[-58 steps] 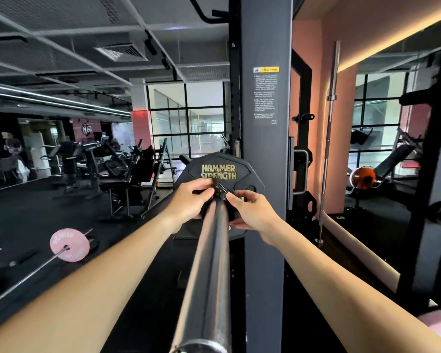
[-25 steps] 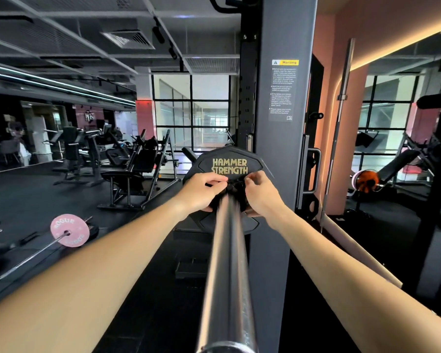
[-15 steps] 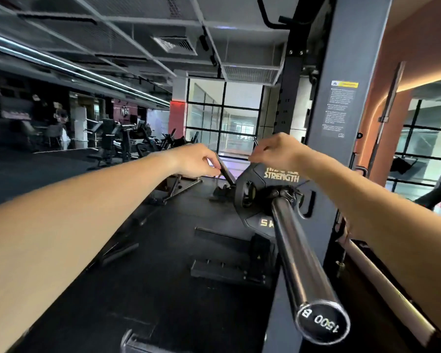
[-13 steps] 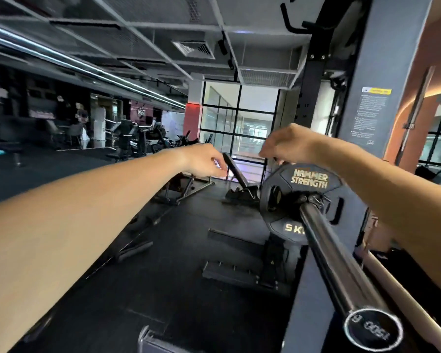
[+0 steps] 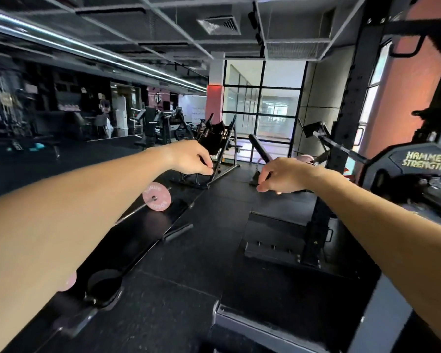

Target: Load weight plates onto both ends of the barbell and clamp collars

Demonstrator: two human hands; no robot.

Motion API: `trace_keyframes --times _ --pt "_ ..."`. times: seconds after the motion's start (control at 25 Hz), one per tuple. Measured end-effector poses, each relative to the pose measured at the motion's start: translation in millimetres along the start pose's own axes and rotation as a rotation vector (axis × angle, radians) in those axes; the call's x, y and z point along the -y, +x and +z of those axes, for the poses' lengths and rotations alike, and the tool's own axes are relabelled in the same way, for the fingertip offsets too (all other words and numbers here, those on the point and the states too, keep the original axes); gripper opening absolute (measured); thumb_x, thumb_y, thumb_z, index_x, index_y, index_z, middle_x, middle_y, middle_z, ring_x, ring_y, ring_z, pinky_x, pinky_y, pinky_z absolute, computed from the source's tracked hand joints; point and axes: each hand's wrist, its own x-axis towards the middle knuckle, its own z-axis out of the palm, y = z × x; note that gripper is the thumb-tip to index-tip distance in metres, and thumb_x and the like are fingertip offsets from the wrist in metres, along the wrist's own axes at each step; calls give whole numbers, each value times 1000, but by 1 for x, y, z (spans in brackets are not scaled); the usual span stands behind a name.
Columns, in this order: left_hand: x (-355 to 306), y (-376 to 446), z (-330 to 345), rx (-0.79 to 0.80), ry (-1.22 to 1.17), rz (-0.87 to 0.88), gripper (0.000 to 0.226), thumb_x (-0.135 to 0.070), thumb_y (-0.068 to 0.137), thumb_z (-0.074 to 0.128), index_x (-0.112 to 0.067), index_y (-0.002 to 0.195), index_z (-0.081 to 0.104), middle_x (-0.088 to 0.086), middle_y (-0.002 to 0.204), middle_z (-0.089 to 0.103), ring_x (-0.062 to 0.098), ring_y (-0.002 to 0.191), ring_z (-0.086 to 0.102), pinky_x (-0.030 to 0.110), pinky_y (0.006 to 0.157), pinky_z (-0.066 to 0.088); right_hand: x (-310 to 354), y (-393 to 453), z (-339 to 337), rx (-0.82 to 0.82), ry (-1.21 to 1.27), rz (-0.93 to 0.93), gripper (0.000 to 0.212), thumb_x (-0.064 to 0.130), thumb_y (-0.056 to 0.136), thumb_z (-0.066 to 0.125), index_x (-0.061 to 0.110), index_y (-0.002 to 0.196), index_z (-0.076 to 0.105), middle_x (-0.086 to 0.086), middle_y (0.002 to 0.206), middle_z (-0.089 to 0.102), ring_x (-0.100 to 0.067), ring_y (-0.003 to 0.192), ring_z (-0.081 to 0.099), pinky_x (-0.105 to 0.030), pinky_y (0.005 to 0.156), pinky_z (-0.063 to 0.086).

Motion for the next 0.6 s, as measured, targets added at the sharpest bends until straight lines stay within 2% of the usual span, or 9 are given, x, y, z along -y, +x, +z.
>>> trace_keyframes --times 0.08,0.16,0.24,0.32,0.4,0.52,0.6 --pt "26 8 0 -4 -34 -10 26 -40 91 68 -30 115 71 -22 90 55 10 91 55 25 83 39 9 23 21 19 80 4 9 45 84 70 37 88 71 2 77 74 -15 80 70 -27 61 50" --pt "52 22 5 2 -58 -16 25 -40 90 69 -31 113 72 -20 92 57 9 89 58 27 82 41 18 52 38 14 140 0 8 42 83 71 36 88 71 -2 79 76 -18 81 71 -29 70 58" --pt "82 43 12 19 -61 -13 25 -41 89 70 -32 112 72 -18 93 61 5 86 60 27 79 43 28 88 53 13 182 5 9 43 82 72 36 88 71 -4 79 76 -19 82 71 -30 74 58" --pt "113 69 17 30 -58 -8 26 -42 88 70 -32 112 72 -15 97 66 3 86 60 26 77 44 36 130 63 4 207 7 11 43 82 72 36 90 71 -3 79 76 -17 82 71 -29 72 57" --pt "146 102 19 44 -49 -5 26 -43 88 70 -33 112 72 -11 102 69 3 87 60 25 77 44 42 179 71 -10 232 1 10 42 82 72 36 90 72 -4 84 77 -16 82 72 -29 71 59" --pt "202 170 15 72 -24 -2 26 -44 88 70 -34 111 71 -8 104 71 4 88 62 25 78 45 47 266 76 -40 263 4 12 41 81 71 36 92 72 -3 91 77 -15 82 73 -32 78 61" --pt "237 221 6 86 -2 -2 26 -44 89 69 -34 112 71 -9 104 71 9 95 64 25 80 44 48 328 74 -54 265 14 15 40 82 70 35 96 72 -3 92 77 -15 81 74 -32 80 61"
